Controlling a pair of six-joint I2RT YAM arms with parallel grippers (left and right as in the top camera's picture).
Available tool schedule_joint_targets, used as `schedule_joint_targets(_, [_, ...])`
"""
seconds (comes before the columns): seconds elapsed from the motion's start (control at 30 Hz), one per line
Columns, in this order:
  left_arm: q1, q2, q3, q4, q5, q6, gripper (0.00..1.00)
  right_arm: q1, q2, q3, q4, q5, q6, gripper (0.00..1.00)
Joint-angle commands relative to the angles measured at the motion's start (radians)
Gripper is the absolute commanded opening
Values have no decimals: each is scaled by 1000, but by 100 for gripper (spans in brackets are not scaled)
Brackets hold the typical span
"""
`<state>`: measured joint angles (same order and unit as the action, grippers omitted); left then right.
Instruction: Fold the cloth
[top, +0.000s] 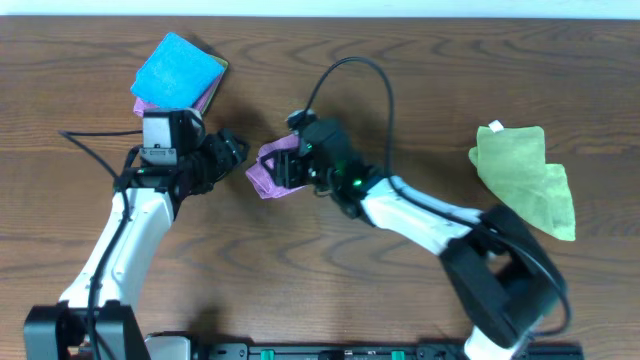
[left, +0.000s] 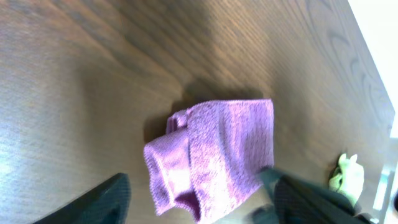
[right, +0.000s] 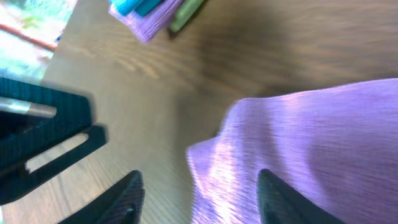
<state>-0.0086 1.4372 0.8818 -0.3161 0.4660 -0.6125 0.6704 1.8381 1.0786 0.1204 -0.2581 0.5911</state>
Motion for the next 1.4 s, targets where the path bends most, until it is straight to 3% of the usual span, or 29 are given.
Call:
schedule_joint_targets(0.0, [10, -30, 25, -34, 37, 7, 88, -66, -134, 14, -71, 42, -58, 75])
schedule_joint_targets(0.03, [10, -29, 25, -50, 68, 6, 96, -89, -172, 14, -123, 41, -58, 80])
schedule_joint_targets(0.13, [8, -25, 24, -111, 85, -24, 95, -153, -273, 14, -264, 10, -58, 99])
schedule_joint_targets(0.27, [8, 9, 23, -154, 85, -45, 95, -225, -407, 14, -486, -59, -149, 99])
schedule_joint_targets(0.5, [-13, 139, 23, -135, 141, -113, 95, -285, -580, 1, -849, 10, -315, 99])
schedule_joint_targets(0.7, [-82, 273, 23, -52, 176, -177, 95, -333, -771, -162, -888, 30, -306, 99])
schedule_joint_targets(1.0, [-150, 380, 23, 84, 171, -282, 95, -359, -1089, -420, -904, 18, -142, 99])
schedule_joint_targets(1.1, [-167, 420, 23, 137, 166, -319, 100, -359, -1153, -436, -965, 14, -129, 99])
schedule_joint_targets(1.13, [-180, 443, 23, 179, 163, -340, 81, -359, -1169, -436, -1001, 14, -114, 99])
schedule_joint_targets(1.27, [-204, 468, 23, 274, 157, -346, 29, -359, -1172, -436, -1059, 14, -105, 99])
schedule_joint_targets(1.3, [-208, 468, 23, 298, 156, -345, 10, -359, -1172, -436, -1069, 14, -105, 99])
schedule_joint_targets(1.37, [-209, 468, 23, 362, 156, -345, 6, -359, -1172, -436, -1078, 14, -105, 99])
